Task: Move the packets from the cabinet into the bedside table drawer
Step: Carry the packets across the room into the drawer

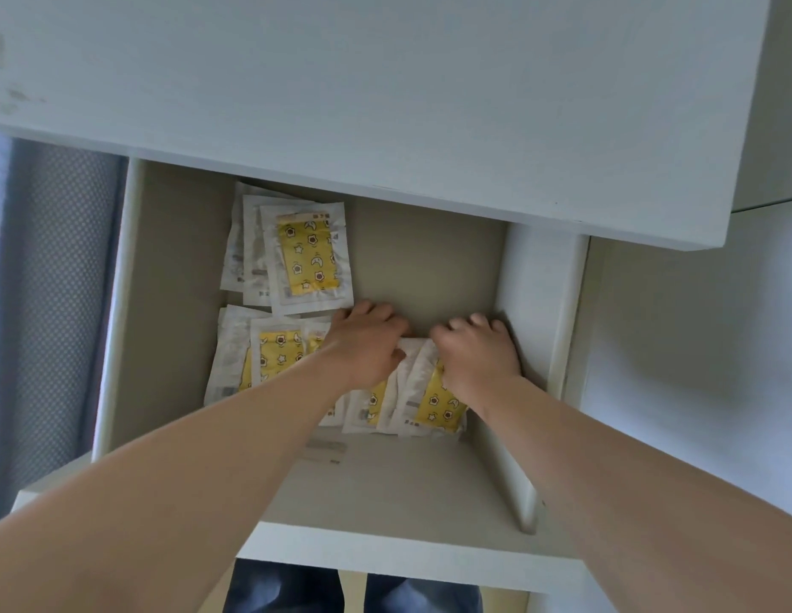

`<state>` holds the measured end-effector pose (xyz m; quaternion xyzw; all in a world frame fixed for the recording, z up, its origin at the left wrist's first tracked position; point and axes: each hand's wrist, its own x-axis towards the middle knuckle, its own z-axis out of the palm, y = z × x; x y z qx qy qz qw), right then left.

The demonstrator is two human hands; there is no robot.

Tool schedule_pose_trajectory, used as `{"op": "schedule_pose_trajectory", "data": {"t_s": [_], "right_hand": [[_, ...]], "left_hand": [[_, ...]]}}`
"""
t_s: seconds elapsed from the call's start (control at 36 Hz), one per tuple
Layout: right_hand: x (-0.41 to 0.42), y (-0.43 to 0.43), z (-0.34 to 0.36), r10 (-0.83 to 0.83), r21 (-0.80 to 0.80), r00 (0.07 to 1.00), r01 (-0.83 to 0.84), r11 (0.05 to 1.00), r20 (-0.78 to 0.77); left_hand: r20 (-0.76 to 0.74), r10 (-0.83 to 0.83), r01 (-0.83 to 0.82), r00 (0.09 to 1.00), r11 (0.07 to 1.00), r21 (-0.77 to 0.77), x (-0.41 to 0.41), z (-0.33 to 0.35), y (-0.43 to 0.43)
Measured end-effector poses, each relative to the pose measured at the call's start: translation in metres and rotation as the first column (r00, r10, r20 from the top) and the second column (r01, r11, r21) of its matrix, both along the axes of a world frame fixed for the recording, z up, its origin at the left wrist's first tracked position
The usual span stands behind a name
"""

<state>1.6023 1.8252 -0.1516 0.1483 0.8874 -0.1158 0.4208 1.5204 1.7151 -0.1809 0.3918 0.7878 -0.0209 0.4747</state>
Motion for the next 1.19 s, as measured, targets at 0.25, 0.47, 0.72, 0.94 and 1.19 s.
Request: {"op": "schedule_pose_trajectory", "data": {"t_s": [0.25, 0.47, 0.72, 0.94, 1.19], "right_hand": [[0.004, -0.004, 0.0, 0.027, 0.041, 0.999, -0.028, 0.999, 0.031], [0.004, -0.007, -0.006, -0.102, -0.063, 0.994, 0.105, 0.993, 0.035], [0.008, -0.016, -0.013, -0.317, -0.148, 0.946, 0.323, 0.935, 0.062], [0.004, -0.036, -0.023, -0.412, -0.23, 0.911, 0.401, 0.887, 0.001], [0.001, -0.045, -0.024, -0.419, -0.301, 0.907, 0.388, 0.871, -0.043]], "left_hand": [[-0.049, -0.046, 0.047, 0.998, 0.998, 0.03, 0.004, 0.003, -0.009], [-0.077, -0.069, 0.074, 0.995, 0.996, 0.057, 0.001, 0.004, -0.007], [-0.121, -0.13, 0.125, 0.984, 0.991, -0.043, -0.004, 0.001, -0.031], [-0.129, -0.153, 0.148, 0.98, 0.988, -0.044, -0.017, 0.001, -0.048], [-0.134, -0.144, 0.138, 0.98, 0.989, -0.056, -0.026, 0.006, -0.062]]}}
